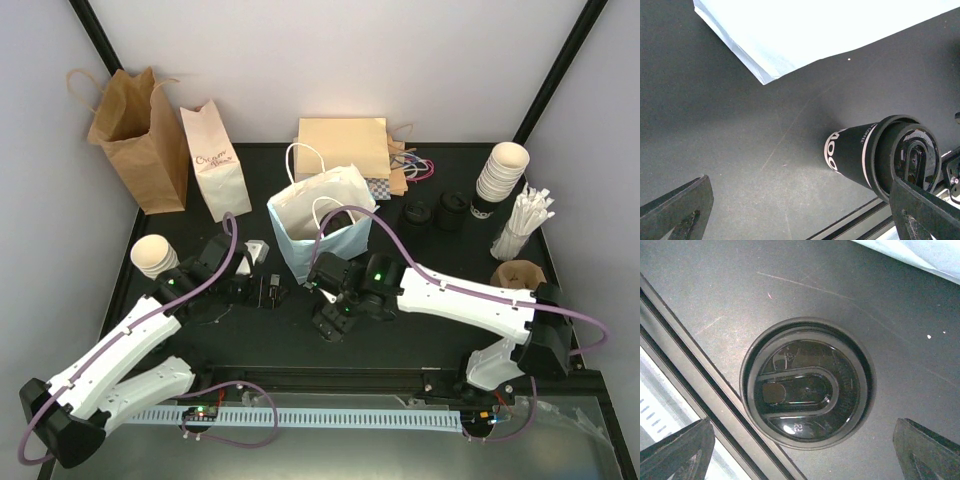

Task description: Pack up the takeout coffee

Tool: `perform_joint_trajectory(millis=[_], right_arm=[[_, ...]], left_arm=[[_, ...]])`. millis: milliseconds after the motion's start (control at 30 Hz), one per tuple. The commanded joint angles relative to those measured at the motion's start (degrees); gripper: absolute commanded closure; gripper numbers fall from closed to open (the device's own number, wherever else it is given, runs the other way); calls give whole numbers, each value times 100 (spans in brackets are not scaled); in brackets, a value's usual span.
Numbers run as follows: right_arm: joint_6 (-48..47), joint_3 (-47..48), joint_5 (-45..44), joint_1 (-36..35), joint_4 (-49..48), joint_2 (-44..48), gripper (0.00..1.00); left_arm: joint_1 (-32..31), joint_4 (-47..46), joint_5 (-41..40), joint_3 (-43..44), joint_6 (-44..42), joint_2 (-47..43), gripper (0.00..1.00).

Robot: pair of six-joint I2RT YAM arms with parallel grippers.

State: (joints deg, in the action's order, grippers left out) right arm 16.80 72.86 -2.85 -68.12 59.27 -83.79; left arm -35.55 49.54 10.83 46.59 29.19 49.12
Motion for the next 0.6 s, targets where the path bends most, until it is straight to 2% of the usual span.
perform_joint_trajectory(millis=[0,567], right_arm=[[-30,230,-233,-141,207,-171,0],[-15,299,-207,-252,210,-451,0]], left_arm=[[89,-129,146,-45,-132,-18,1],[275,-155,281,-183,-256,-34,1]])
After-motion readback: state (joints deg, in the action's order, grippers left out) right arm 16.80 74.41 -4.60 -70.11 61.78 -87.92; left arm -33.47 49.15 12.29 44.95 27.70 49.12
